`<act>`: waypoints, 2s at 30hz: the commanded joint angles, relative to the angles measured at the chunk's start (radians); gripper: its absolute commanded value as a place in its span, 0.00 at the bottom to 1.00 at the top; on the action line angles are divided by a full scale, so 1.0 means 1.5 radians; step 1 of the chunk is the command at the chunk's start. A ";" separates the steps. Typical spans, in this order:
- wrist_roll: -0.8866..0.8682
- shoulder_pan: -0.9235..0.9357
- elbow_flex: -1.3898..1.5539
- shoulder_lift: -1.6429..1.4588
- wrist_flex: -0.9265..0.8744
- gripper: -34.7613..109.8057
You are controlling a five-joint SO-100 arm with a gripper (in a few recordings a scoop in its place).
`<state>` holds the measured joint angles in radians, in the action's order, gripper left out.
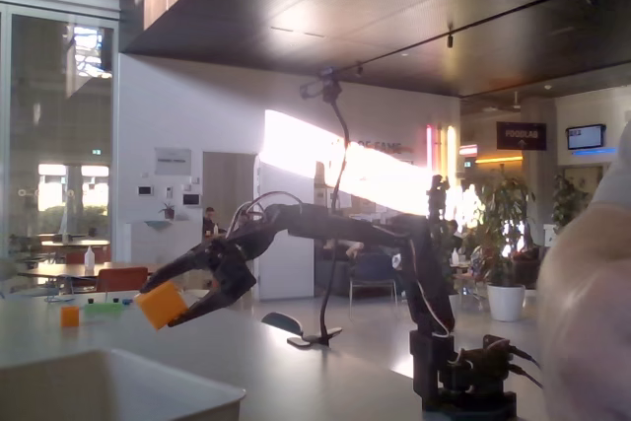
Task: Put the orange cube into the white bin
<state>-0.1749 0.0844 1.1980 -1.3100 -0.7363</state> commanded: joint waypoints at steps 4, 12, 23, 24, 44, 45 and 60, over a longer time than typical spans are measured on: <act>-0.002 -0.009 -0.030 0.030 0.101 0.34; -0.002 -0.037 -0.030 0.032 0.124 0.34; -0.002 -0.076 -0.030 0.066 0.151 0.34; -0.002 -0.076 -0.030 0.066 0.151 0.34; -0.001 -0.093 -0.030 0.066 0.152 0.34; -0.001 -0.093 -0.030 0.066 0.152 0.34; -0.002 -0.111 -0.030 0.066 0.144 0.34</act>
<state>-0.1749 -0.0706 1.1965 -1.1996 -0.5246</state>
